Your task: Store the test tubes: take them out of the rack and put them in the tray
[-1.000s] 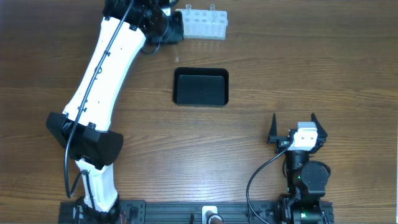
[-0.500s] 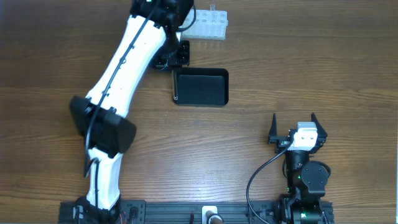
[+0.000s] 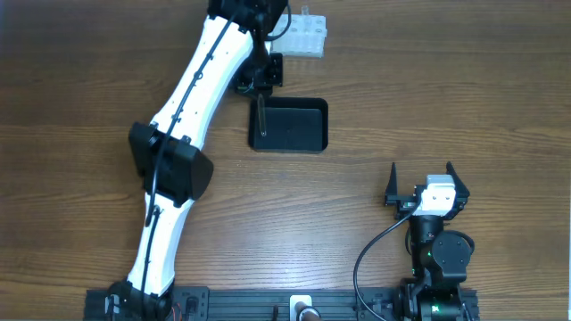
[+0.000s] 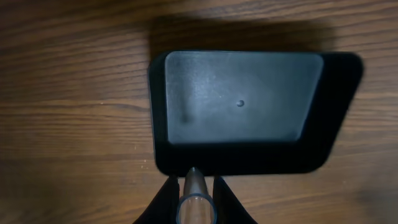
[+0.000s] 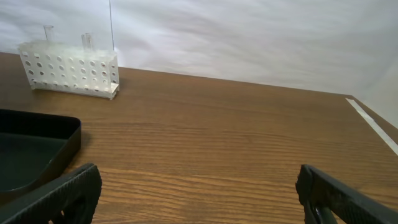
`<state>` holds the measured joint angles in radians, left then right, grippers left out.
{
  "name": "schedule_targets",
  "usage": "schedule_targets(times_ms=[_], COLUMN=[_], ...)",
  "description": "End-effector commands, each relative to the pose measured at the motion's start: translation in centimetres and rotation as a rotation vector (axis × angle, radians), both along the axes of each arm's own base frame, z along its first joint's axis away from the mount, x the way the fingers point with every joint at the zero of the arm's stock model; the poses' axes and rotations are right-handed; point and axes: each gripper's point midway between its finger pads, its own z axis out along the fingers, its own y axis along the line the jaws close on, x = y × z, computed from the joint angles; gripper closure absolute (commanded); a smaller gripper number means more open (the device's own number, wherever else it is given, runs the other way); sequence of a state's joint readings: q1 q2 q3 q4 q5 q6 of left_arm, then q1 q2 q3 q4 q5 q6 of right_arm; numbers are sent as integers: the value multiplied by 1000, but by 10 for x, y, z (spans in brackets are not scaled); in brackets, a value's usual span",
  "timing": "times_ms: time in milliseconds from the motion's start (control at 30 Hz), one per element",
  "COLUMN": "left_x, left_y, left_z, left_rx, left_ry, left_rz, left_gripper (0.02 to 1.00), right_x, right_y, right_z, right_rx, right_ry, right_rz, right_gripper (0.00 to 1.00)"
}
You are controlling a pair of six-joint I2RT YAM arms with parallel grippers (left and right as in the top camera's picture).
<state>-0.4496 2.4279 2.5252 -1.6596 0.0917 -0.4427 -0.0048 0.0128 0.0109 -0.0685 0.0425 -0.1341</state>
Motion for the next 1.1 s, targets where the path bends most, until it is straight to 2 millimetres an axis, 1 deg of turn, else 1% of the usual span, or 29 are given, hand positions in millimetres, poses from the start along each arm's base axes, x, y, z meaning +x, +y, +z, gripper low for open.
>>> schedule_targets(times_ms=[33, 100, 333, 567, 1100], left_x=[5, 7, 12, 14, 20], left_y=[-5, -5, -6, -2, 6], left_z=[-17, -25, -41, -60, -80], left_rx=[-7, -2, 3, 18, 28], left_ry=[23, 33, 42, 74, 98], left_rz=[13, 14, 16, 26, 47], left_gripper=[974, 965, 958, 963, 963], right_x=[0, 0, 0, 0, 0], right_y=[3, 3, 3, 3, 3], right_z=[-2, -2, -2, -2, -2], right_rx=[7, 6, 6, 7, 6], right_ry=[1, 1, 1, 1, 1], right_rz=[14, 14, 14, 14, 14], right_gripper=[9, 9, 7, 9, 9])
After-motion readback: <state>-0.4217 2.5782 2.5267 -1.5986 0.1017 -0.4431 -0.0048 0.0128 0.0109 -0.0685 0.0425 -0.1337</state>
